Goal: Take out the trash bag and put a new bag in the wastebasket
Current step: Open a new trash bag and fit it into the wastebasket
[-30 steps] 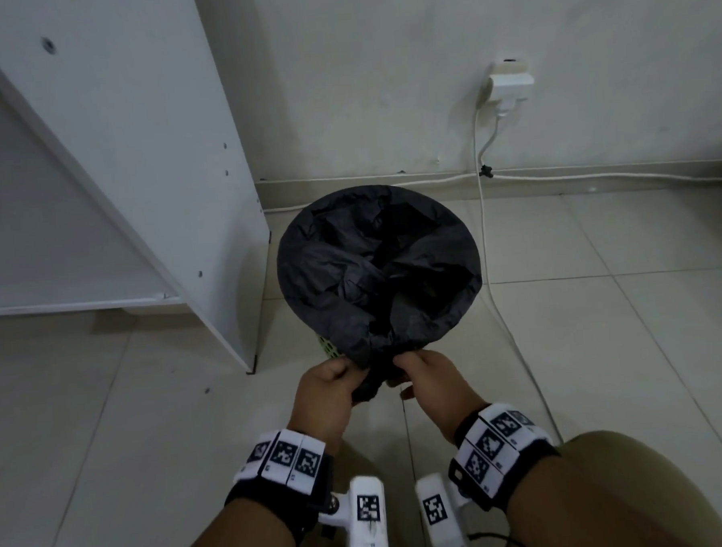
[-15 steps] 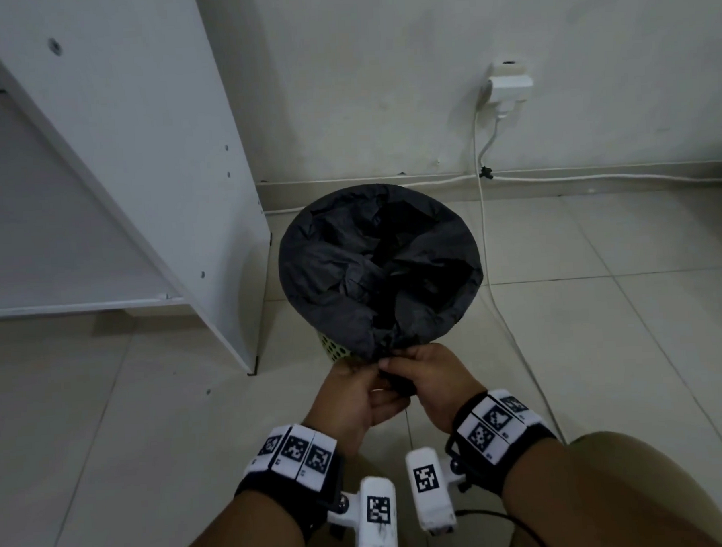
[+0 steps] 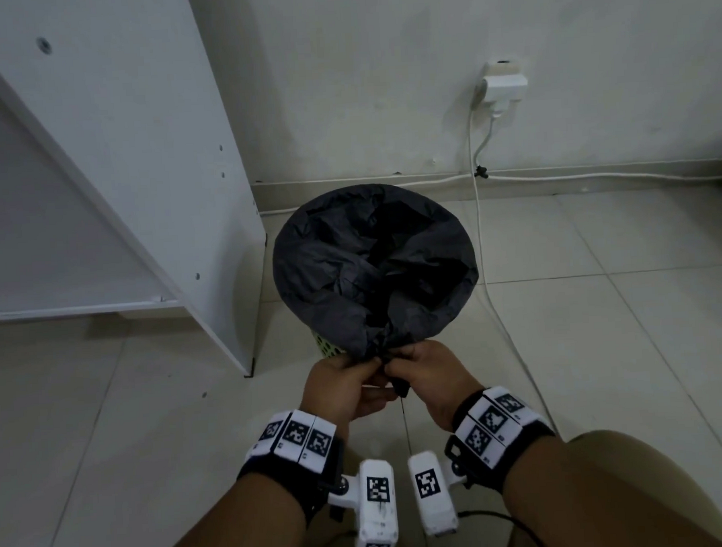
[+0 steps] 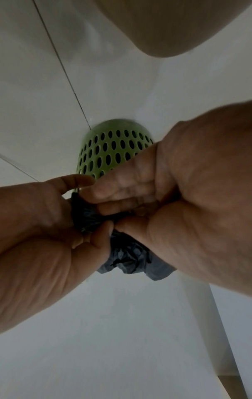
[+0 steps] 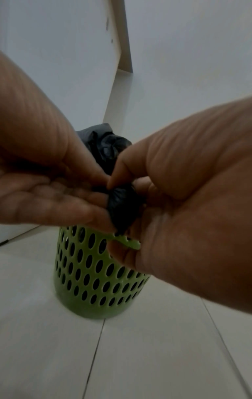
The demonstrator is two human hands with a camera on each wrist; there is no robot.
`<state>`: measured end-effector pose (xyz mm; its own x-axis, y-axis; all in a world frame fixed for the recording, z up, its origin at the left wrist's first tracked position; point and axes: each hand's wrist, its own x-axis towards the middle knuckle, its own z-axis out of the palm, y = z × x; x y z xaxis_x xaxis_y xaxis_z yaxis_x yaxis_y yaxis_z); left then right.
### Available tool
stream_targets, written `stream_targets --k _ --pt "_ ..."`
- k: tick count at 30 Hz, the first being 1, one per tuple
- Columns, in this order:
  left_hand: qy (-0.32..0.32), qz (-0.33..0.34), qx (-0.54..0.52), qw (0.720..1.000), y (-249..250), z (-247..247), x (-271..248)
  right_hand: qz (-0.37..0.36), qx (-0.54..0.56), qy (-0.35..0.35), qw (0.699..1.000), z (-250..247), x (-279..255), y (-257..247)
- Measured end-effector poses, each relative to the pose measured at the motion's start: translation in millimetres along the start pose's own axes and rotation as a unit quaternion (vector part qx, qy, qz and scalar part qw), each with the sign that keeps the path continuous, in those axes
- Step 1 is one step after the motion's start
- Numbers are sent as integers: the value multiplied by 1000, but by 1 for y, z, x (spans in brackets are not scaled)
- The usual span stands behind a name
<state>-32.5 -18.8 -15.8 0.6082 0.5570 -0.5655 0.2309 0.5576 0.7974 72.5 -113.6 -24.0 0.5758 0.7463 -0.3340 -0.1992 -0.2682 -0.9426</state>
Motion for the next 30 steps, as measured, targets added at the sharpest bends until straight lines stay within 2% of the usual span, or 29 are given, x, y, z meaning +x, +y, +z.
stream_targets --k 3,7,13,16,20,22,26,27,29,30 --pt "46 32 43 998 1 -4 8 -26 -41 9 999 -1 0 2" --pt "45 62 64 995 -2 -7 12 -51 -70 41 995 -5 -2 2" --pt "38 5 -51 998 -10 -8 17 -51 -145 126 980 -10 -4 10" --pt "23 -10 -94 995 -8 -11 16 -23 -146 145 978 -9 -5 12" --pt "-17 5 -52 999 -9 -14 10 -27 -156 166 973 -7 -3 16" --pt "-17 21 -26 999 -12 -15 8 -7 -117 183 976 -5 0 15" --pt "-17 55 16 998 -18 -16 5 79 87 203 972 -1 3 7" --pt "-21 73 48 996 -20 -15 4 77 137 209 965 0 4 6" --pt "-28 111 108 987 -21 -12 3 38 188 177 965 1 6 6" --pt "-28 125 126 984 -21 -10 2 41 242 162 956 1 5 6"
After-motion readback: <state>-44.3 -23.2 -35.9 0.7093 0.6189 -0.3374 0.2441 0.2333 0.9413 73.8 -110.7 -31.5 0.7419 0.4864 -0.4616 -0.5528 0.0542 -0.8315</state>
